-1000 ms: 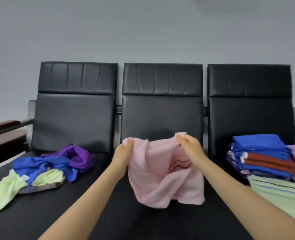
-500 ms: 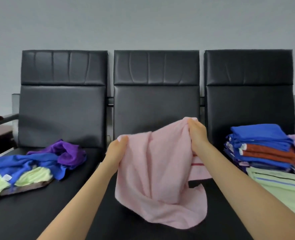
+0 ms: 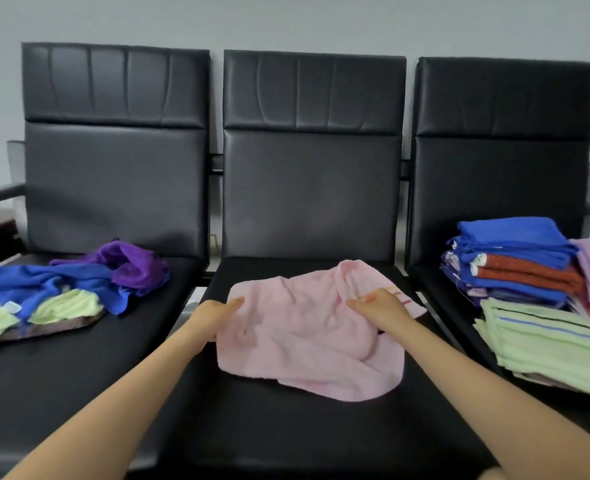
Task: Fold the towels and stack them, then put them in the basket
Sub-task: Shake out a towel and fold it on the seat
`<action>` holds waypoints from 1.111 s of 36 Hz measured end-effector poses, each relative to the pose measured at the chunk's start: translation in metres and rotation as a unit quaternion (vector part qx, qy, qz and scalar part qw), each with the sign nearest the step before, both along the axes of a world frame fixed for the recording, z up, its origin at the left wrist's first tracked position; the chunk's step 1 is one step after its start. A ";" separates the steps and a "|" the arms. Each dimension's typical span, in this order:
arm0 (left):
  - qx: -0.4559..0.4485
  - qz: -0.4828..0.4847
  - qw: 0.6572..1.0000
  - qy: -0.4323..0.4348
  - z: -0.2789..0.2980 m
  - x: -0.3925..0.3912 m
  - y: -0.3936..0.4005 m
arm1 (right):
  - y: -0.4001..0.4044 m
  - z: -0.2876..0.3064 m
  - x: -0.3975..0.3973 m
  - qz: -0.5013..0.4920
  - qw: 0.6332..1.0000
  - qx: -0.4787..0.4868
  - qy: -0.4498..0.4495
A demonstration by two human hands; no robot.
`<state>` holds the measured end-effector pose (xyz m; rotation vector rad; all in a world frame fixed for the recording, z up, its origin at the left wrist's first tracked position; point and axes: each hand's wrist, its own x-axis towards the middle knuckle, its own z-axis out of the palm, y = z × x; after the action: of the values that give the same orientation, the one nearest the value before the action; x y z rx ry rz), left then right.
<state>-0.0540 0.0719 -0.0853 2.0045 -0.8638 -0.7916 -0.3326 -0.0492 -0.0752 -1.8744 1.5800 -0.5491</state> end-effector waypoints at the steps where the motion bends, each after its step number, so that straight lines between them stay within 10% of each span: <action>1: 0.015 -0.018 1.000 -0.019 0.001 -0.004 0.005 | 0.004 -0.004 -0.005 0.007 1.000 -0.001 0.027; 13: -0.020 -0.218 0.960 -0.174 -0.024 -0.017 0.066 | 0.028 -0.006 -0.032 0.160 0.980 0.106 -0.048; 18: -0.155 -0.136 0.978 0.029 -0.017 -0.031 0.074 | 0.042 0.005 -0.028 0.143 0.973 0.073 -0.165; 27: -0.307 0.034 0.913 0.267 0.068 -0.041 0.070 | 0.061 0.059 -0.032 -0.002 0.941 -0.054 -0.334; 40: -0.300 -0.029 0.908 0.291 0.107 -0.047 0.090 | 0.084 0.104 -0.064 -0.013 0.871 -0.072 -0.487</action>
<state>-0.1005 0.1621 0.0216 1.1156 -0.6943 -0.9473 -0.3970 0.0344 0.0283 -1.2799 0.8788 -1.3820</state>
